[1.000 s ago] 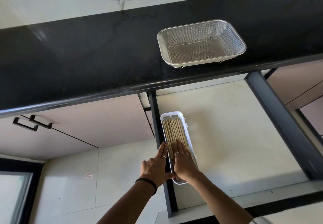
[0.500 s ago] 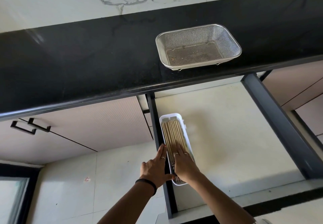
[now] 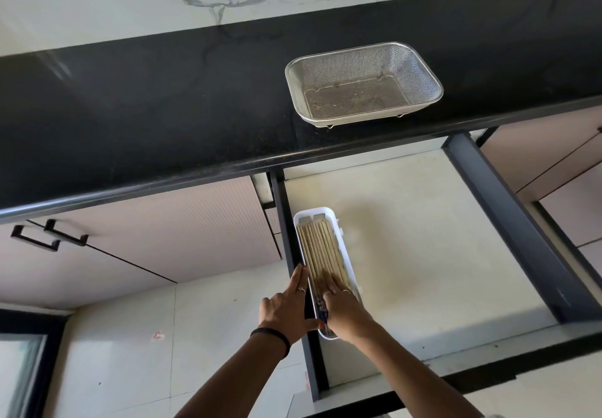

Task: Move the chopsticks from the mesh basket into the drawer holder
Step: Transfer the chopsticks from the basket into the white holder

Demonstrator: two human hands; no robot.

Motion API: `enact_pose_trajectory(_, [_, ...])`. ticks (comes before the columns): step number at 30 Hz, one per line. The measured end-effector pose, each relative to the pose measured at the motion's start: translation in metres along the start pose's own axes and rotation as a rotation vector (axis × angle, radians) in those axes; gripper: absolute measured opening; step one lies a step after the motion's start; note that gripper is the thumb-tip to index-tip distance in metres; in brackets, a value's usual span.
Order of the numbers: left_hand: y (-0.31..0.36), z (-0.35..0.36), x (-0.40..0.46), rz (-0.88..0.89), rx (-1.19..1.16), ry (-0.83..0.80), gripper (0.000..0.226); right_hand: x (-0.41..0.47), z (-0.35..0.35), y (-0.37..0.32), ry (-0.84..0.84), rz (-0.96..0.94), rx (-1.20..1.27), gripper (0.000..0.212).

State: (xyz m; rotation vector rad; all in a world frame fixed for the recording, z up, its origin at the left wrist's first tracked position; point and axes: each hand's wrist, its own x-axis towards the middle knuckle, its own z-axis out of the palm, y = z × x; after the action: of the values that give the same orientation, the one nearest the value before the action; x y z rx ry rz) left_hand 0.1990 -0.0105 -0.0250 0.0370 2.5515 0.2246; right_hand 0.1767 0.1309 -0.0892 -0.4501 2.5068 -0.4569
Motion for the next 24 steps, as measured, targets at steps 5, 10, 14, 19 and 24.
enact_pose_trajectory(5, [-0.001,0.000,-0.001,0.003,0.007,-0.004,0.111,-0.002,-0.002,-0.011,0.071,0.131,0.038,0.075])
enact_pose_trajectory(10, [0.000,-0.001,-0.002,-0.003,-0.013,0.000,0.111,-0.005,-0.002,-0.015,0.006,0.192,0.104,0.083])
enact_pose_trajectory(14, [0.000,-0.001,-0.002,-0.001,0.000,0.008,0.111,-0.006,-0.004,-0.013,-0.044,0.111,0.091,0.081])
enact_pose_trajectory(19, [0.001,0.000,-0.002,-0.011,0.004,0.003,0.111,-0.008,-0.005,-0.009,-0.075,0.038,-0.040,0.049])
enact_pose_trajectory(24, [0.000,-0.001,-0.001,0.000,0.011,-0.011,0.114,-0.014,-0.005,-0.012,-0.022,0.169,0.105,0.067])
